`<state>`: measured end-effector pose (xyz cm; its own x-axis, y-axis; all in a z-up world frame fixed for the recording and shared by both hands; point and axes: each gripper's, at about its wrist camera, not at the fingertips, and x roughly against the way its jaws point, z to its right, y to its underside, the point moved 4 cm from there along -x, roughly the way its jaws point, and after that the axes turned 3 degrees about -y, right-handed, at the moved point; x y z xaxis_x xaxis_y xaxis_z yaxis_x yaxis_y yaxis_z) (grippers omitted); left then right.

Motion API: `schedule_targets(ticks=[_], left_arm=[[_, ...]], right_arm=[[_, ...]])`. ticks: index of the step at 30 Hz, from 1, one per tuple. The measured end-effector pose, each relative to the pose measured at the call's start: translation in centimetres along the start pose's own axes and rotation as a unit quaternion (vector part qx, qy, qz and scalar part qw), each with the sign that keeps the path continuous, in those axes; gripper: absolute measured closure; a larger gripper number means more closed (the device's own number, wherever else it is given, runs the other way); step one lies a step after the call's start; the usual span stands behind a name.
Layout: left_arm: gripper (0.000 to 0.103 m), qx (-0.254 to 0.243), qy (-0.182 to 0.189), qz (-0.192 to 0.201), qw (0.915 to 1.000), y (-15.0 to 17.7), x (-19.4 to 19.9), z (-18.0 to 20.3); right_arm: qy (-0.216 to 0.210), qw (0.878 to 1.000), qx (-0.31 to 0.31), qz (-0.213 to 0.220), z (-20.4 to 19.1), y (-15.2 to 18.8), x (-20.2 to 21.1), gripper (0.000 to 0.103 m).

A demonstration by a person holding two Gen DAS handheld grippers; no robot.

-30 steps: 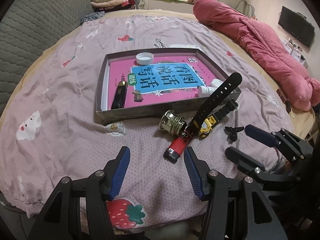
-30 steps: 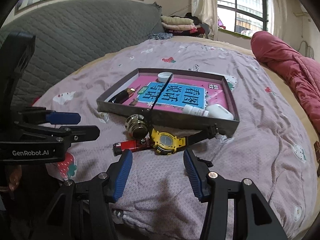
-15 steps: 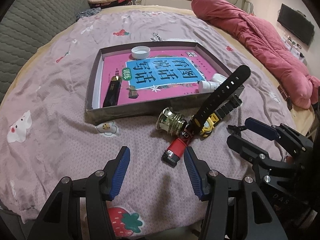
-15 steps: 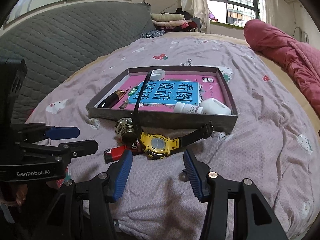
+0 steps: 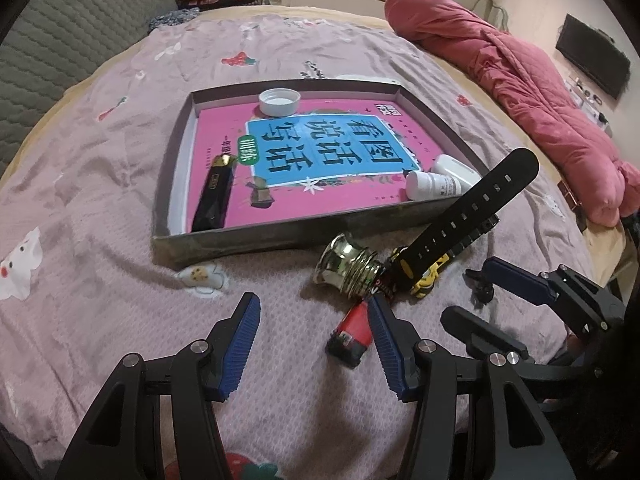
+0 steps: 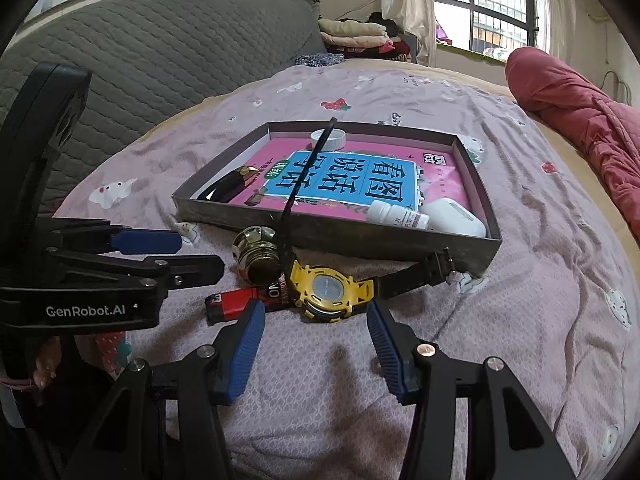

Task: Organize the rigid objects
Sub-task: 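Move both open tools over the yellow watch and red lighter, then grasp the gold metal part with the left tool while the right tool grasps the yellow watch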

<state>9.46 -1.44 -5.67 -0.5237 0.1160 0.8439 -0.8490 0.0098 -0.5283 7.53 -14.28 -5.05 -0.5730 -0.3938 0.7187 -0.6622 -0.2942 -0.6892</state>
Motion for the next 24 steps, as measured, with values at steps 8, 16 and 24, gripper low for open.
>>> schedule_targets(ticks=[8, 16, 24], left_arm=[[0.045, -0.004, 0.01, -0.012, 0.9999, -0.6, -1.9, 0.5], [0.045, -0.009, 0.019, -0.011, 0.9997, -1.0, -2.9, 0.9], [0.044, -0.02, 0.018, -0.008, 0.9996, -1.5, -3.4, 1.1]], right_arm=[[0.006, 1.0, 0.014, -0.008, 0.1, 0.2, -0.9, 0.05], [0.013, 0.999, 0.034, -0.013, -0.4, 0.1, -1.6, 0.05], [0.023, 0.998, 0.053, -0.008, -0.8, -0.3, -2.5, 0.05]])
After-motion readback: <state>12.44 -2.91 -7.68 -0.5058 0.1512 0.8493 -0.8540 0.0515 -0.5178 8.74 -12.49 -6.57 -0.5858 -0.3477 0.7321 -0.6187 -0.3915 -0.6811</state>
